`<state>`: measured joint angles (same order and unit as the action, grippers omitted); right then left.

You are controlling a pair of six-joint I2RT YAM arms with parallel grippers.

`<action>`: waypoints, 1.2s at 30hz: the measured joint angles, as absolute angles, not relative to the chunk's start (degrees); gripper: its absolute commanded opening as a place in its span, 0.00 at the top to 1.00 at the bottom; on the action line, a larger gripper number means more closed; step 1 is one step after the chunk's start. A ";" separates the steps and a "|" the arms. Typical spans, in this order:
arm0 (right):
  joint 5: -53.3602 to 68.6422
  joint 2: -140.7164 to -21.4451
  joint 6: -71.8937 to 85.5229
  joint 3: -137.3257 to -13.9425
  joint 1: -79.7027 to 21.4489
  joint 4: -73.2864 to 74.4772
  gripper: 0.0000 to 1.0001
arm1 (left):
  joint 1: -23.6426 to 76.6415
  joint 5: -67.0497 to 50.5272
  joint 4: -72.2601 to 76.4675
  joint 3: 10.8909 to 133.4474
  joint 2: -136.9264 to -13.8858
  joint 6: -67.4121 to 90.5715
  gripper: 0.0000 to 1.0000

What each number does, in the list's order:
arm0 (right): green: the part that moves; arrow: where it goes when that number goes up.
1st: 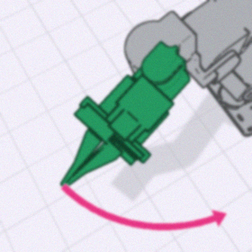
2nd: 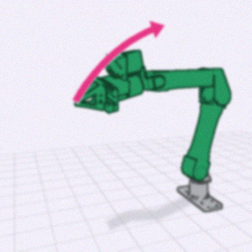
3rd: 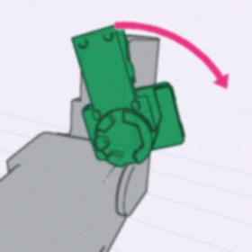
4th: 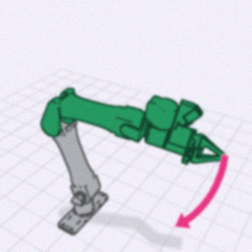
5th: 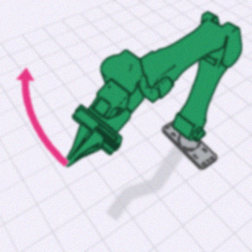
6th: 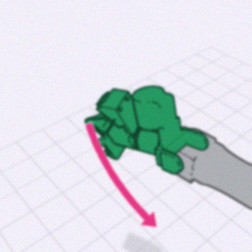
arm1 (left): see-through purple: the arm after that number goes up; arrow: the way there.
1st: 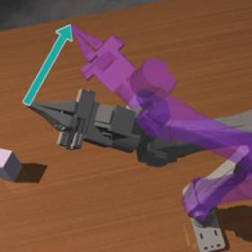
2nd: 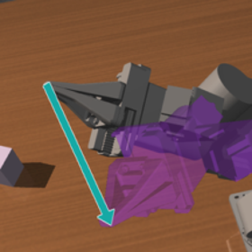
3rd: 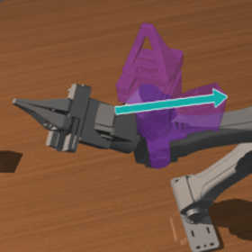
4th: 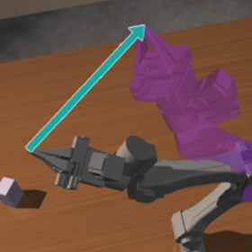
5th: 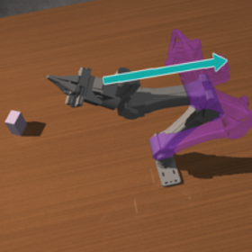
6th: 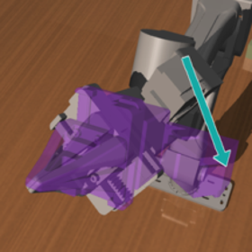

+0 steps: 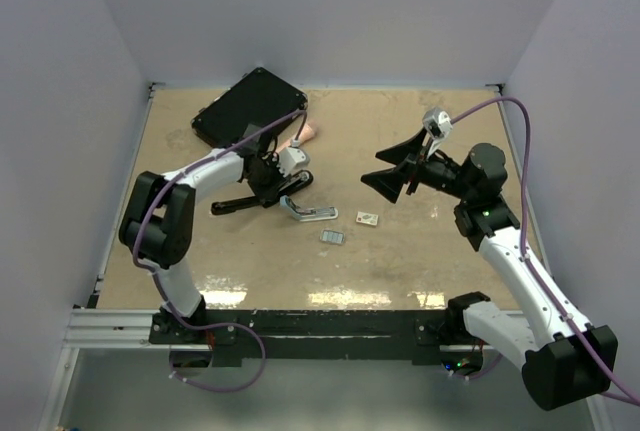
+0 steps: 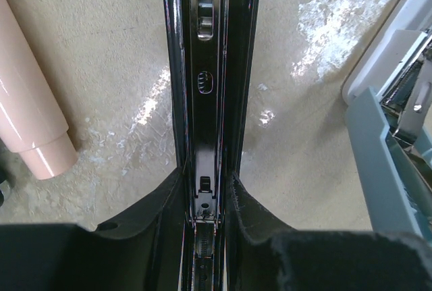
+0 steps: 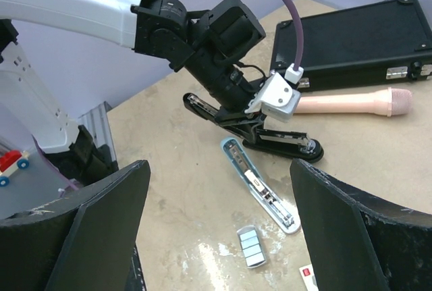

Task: Load the staples into the stapler

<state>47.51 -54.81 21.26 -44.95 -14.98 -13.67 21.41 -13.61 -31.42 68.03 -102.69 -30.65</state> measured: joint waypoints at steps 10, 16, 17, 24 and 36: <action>47.48 -55.18 20.69 -44.86 -14.98 -13.45 0.10 | 23.33 -7.97 -32.34 68.84 -104.01 -30.81 1.00; 47.51 -55.51 20.69 -44.86 -14.98 -13.32 0.10 | 26.02 -4.75 -33.17 69.49 -104.51 -31.35 0.94; 47.51 -55.51 20.69 -44.86 -14.98 -13.32 0.10 | 26.26 -4.49 -33.52 69.67 -104.64 -31.35 0.92; 47.51 -55.51 20.53 -44.86 -14.98 -13.30 0.10 | 26.39 -3.95 -34.89 70.83 -105.45 -31.40 0.77; 47.48 -55.42 20.27 -44.69 -14.98 -12.71 0.09 | 26.37 -2.85 -36.62 74.32 -107.59 -32.58 0.48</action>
<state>47.48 -55.42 20.27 -44.69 -14.98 -12.71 26.37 -2.85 -36.62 74.32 -107.59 -32.58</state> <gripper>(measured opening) 0.905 0.461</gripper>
